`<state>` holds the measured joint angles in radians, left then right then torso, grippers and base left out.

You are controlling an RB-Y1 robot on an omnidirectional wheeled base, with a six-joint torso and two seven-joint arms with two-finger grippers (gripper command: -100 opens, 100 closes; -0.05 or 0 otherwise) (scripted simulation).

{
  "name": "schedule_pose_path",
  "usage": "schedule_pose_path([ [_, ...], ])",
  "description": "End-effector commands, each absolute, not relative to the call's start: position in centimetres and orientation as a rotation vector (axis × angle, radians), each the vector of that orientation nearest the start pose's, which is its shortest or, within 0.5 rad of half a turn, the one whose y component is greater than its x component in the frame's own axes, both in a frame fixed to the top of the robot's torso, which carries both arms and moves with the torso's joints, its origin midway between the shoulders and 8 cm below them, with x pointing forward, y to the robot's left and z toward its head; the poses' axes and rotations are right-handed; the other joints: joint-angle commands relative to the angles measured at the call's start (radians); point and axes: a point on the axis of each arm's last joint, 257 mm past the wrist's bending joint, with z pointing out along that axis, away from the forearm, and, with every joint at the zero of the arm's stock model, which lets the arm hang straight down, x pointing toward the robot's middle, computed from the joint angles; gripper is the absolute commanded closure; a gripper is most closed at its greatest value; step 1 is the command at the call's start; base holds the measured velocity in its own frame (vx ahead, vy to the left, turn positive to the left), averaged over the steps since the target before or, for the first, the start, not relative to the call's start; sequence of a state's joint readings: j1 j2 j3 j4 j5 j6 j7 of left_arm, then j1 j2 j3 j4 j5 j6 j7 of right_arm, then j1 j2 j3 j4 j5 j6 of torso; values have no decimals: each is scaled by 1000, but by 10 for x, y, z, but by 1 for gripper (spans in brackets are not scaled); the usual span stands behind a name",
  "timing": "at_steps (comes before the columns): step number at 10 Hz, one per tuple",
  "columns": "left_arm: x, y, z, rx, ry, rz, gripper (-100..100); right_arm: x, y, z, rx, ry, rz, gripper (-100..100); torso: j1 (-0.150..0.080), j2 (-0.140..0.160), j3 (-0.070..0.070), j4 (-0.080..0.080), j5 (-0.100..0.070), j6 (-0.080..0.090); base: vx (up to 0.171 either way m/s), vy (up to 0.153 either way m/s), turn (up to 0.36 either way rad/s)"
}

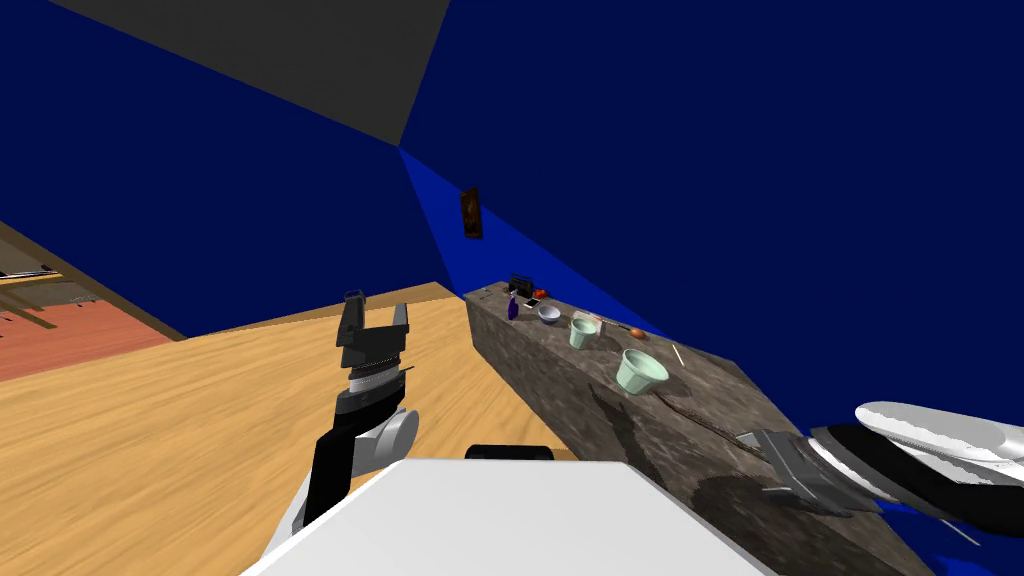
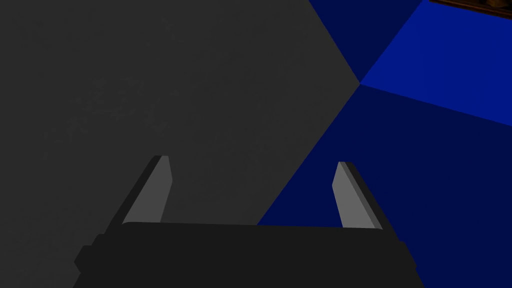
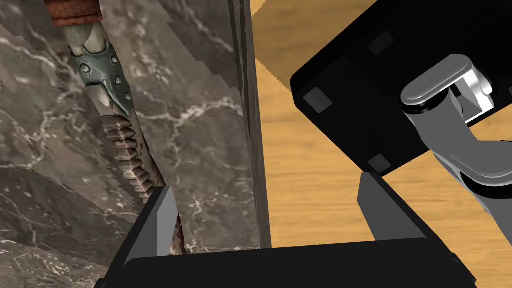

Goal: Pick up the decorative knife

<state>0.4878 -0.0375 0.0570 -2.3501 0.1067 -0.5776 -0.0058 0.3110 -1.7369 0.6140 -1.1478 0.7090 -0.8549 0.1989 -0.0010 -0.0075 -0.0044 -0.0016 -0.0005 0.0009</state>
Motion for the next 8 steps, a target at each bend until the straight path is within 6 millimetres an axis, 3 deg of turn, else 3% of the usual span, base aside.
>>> schedule_pose_path([
  [1,307,307,72,-606,403,-1339,0,162,-654,-298,-1211,2749,14,-100,0,0,0,0,0,0,65,-20,-8],
  [3,307,307,72,-606,403,-1339,0,133,-674,-299,-1241,2822,-9,-100,-1,4,2,1,0,0,117,-49,110],
  [5,307,307,72,-606,403,-1339,0,111,-674,-309,-1251,2864,21,-100,-6,-4,-2,-1,-2,0,197,-100,116],
  [6,307,307,72,-606,403,-1339,0,121,-674,-306,-1248,2848,10,-100,-6,-4,-2,-1,-2,0,80,-42,17],
  [7,307,307,72,-606,403,-1339,0,120,-674,-307,-1249,2851,12,0,-3,1,0,0,-1,0,15,-9,3],
  [8,307,307,72,-606,403,-1339,0,122,-672,-311,-1219,2863,10,-100,0,6,3,1,0,0,-49,-7,178],
])
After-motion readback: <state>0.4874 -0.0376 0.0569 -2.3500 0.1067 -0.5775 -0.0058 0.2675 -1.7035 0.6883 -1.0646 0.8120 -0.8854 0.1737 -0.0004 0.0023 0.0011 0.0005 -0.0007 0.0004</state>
